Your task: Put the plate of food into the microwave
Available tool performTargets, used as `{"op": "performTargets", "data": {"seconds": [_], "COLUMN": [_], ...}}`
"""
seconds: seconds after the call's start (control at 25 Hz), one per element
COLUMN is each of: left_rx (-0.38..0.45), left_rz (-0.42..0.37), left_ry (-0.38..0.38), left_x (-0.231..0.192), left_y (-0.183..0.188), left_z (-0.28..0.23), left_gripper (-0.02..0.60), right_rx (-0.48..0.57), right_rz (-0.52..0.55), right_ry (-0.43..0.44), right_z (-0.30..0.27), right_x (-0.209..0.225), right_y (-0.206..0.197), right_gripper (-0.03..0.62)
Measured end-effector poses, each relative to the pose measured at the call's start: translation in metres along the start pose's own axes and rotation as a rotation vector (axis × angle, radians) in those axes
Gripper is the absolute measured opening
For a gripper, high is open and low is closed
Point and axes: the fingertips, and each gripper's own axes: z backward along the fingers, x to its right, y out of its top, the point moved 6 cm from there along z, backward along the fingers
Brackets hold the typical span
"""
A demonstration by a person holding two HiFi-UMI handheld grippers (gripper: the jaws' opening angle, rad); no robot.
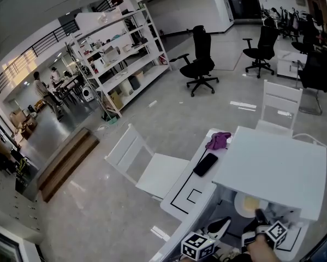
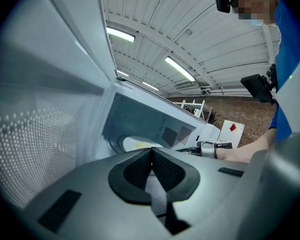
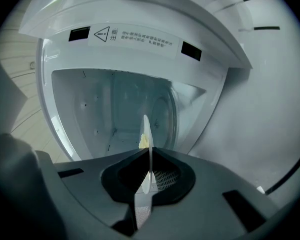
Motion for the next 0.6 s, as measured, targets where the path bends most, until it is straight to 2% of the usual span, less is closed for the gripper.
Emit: {"op": "performTargets", "data": {"seconds": [0.6], "left_rx": [-0.02], "left_rz": [-0.021], "left_ry": [-0.013], "left_x": [-0.001], "left_y": [-0.001], "left_z": [0.0], "left_gripper": [0.003], "right_rx": [0.097], "right_rz": [-0.021], "right_ry": [-0.045], "right_z": [-0.027], "right_x": [-0.005], "right_y": [0.006], "right_gripper": [0.008]}}
